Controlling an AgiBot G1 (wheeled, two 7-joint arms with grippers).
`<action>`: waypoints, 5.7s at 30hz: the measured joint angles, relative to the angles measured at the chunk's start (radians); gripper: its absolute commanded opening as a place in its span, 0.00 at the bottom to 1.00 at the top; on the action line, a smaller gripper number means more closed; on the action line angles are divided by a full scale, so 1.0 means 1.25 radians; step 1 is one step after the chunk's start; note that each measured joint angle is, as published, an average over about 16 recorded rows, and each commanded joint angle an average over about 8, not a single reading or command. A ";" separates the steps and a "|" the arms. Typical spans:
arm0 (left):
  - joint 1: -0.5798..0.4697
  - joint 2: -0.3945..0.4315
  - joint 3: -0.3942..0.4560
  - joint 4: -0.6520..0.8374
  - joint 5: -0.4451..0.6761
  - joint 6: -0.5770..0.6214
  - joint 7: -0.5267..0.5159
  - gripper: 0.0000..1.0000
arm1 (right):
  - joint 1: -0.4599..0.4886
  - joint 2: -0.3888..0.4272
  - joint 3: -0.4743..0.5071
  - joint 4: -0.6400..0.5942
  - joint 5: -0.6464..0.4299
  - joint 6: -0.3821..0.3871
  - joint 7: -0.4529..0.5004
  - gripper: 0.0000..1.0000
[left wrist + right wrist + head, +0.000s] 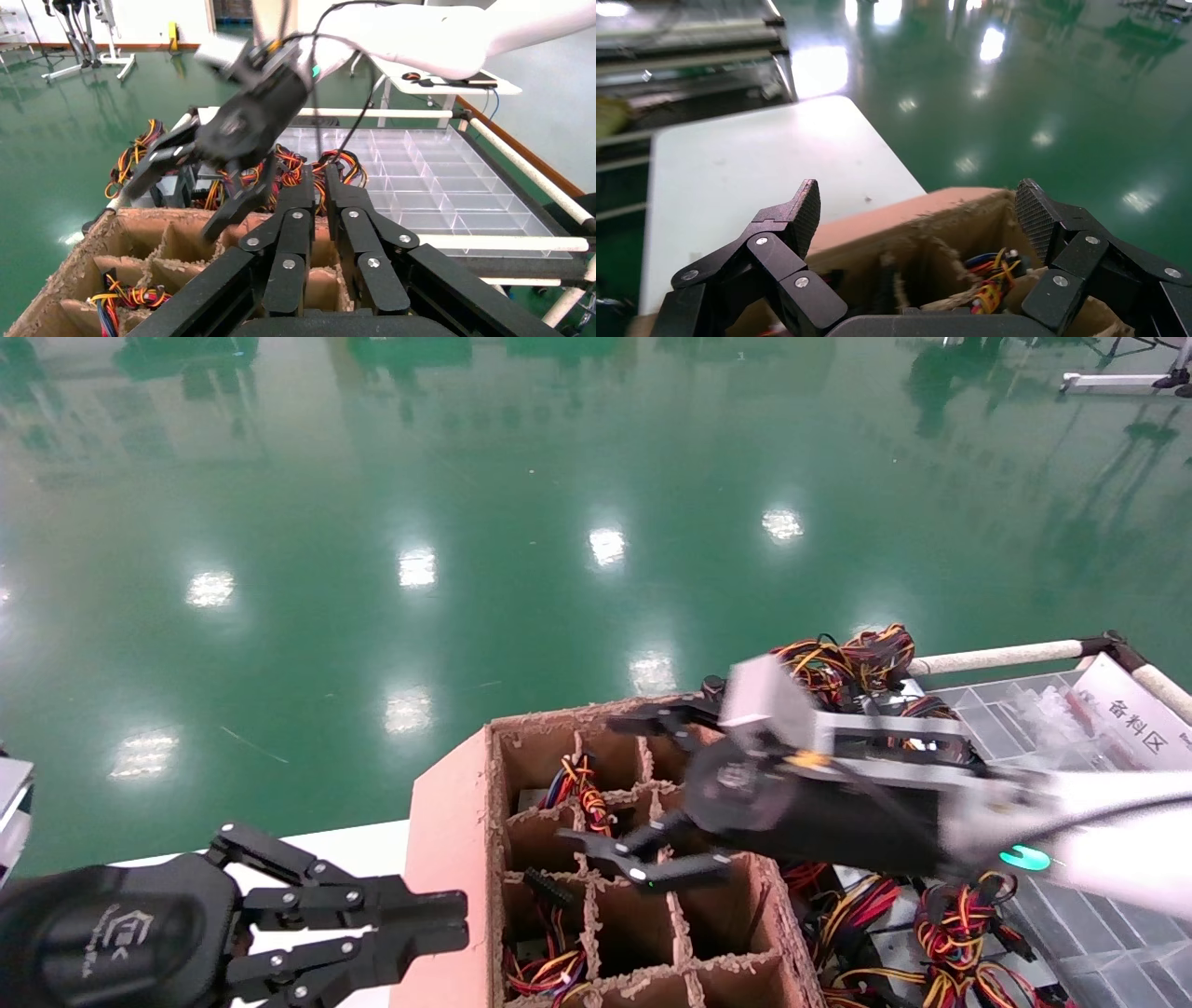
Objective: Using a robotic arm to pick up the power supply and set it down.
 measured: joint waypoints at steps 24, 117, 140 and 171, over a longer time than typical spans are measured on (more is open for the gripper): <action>0.000 -0.001 0.002 0.000 -0.001 -0.001 0.001 0.00 | 0.124 -0.249 -0.029 -0.479 -0.085 0.132 -0.233 0.45; -0.002 -0.003 0.007 0.000 -0.005 -0.003 0.003 1.00 | 0.401 0.052 0.080 -0.560 0.066 -0.206 -0.181 0.00; -0.002 -0.003 0.008 0.000 -0.006 -0.004 0.004 1.00 | 0.385 0.452 -0.008 -0.265 0.012 -0.235 -0.170 0.00; -0.002 -0.004 0.010 0.000 -0.007 -0.004 0.005 1.00 | 0.595 0.483 -0.208 -0.246 -0.175 -0.241 -0.422 0.00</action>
